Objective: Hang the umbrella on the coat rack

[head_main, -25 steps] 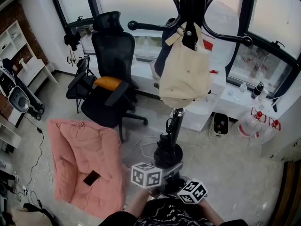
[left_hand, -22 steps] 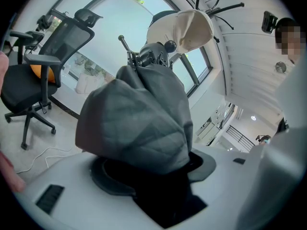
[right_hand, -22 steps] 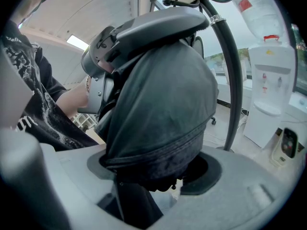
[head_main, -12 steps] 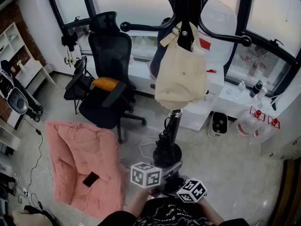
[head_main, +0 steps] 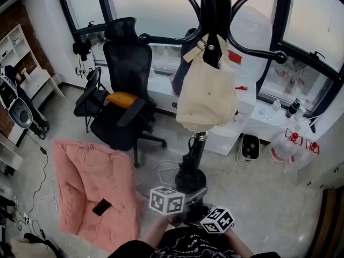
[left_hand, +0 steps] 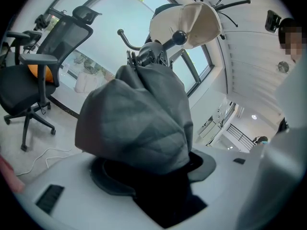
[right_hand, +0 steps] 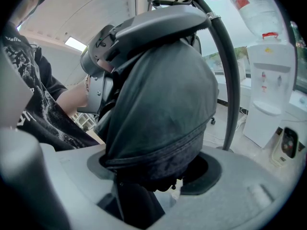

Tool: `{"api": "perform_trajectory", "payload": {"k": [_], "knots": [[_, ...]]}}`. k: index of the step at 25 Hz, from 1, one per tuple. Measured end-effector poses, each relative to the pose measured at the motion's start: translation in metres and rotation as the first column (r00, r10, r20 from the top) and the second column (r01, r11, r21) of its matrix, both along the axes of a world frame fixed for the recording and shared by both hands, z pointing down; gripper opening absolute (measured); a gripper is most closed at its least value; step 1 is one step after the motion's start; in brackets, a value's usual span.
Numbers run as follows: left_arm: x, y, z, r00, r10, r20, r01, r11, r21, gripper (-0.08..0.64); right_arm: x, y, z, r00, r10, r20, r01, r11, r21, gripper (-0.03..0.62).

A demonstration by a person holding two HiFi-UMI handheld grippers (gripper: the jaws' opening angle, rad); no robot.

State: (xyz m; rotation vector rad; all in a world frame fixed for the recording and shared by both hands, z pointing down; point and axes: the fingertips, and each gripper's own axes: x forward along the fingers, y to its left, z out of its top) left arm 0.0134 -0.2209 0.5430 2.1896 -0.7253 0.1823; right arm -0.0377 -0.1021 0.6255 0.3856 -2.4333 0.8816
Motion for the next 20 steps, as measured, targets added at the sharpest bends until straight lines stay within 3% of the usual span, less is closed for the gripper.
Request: {"api": "perform_trajectory", "payload": {"k": [20], "knots": [[0.007, -0.013, 0.010, 1.000, -0.011, 0.001, 0.011, 1.000, -0.025, 0.278, 0.008, -0.011, 0.005, 1.000, 0.004, 0.004, -0.004, 1.000, -0.030, 0.327]]}}
